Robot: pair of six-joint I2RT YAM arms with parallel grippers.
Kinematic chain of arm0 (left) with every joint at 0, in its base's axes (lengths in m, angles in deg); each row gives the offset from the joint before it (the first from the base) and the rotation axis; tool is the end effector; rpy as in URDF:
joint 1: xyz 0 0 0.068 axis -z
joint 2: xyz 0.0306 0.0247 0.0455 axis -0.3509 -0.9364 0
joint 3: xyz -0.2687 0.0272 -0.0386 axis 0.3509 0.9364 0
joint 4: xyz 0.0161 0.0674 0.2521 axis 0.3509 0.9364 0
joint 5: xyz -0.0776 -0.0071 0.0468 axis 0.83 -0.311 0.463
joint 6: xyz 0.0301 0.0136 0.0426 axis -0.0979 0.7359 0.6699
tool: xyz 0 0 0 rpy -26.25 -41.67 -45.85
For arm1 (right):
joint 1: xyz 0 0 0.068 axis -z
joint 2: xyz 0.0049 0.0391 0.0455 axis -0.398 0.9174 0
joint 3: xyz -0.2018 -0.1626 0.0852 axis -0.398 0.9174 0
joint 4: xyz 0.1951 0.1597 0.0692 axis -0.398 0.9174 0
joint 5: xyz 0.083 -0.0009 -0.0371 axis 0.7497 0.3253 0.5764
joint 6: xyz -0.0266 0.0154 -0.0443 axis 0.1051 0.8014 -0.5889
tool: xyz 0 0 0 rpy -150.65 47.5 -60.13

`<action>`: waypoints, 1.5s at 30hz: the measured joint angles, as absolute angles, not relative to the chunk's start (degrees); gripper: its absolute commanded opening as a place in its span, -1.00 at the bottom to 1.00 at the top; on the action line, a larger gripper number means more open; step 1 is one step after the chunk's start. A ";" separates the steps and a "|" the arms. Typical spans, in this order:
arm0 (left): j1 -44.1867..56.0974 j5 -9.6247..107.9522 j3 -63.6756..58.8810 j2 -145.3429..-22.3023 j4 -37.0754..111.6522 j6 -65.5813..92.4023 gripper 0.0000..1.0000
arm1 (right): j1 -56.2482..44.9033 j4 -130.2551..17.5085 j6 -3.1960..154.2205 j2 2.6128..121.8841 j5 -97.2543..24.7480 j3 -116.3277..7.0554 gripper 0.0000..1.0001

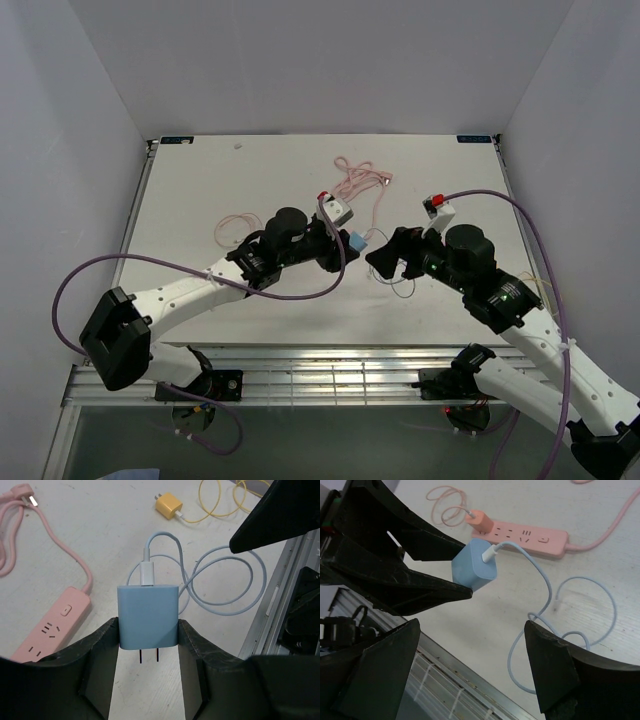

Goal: Insert the plug

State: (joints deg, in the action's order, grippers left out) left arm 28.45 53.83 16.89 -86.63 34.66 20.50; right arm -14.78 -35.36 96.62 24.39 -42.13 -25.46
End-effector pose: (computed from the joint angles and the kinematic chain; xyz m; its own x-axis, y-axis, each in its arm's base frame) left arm 0.2006 -0.2430 0.2832 -0.2985 0.2270 -0.9270 0.8522 0.5008 -0.1518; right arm 0.1351 0.1080 0.3335 -0.5191 0.1868 -0.8340 -0.4510 0.7690 0.4530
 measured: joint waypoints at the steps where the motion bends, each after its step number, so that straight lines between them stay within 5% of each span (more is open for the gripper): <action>1: 28.60 53.81 16.91 -85.89 34.59 20.54 -0.87 | -14.81 -36.52 97.54 23.84 -41.63 -25.22 0.80; 21: 31.40 52.10 16.91 -83.66 35.23 22.09 -0.88 | -14.43 -46.90 108.97 28.26 -38.75 -22.66 1.00; 30: 31.81 52.21 16.91 -82.78 34.59 22.12 -0.89 | -14.43 -50.47 112.07 27.97 -40.93 -19.43 0.61; 45: 32.47 52.93 16.91 -82.63 34.18 22.12 -0.91 | -14.43 -57.18 113.10 28.94 -40.89 -18.09 0.33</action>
State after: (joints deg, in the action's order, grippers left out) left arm 32.47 52.93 16.91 -82.63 34.18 22.12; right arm -14.43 -57.18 113.10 28.94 -40.89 -18.09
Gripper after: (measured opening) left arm 0.554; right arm 0.675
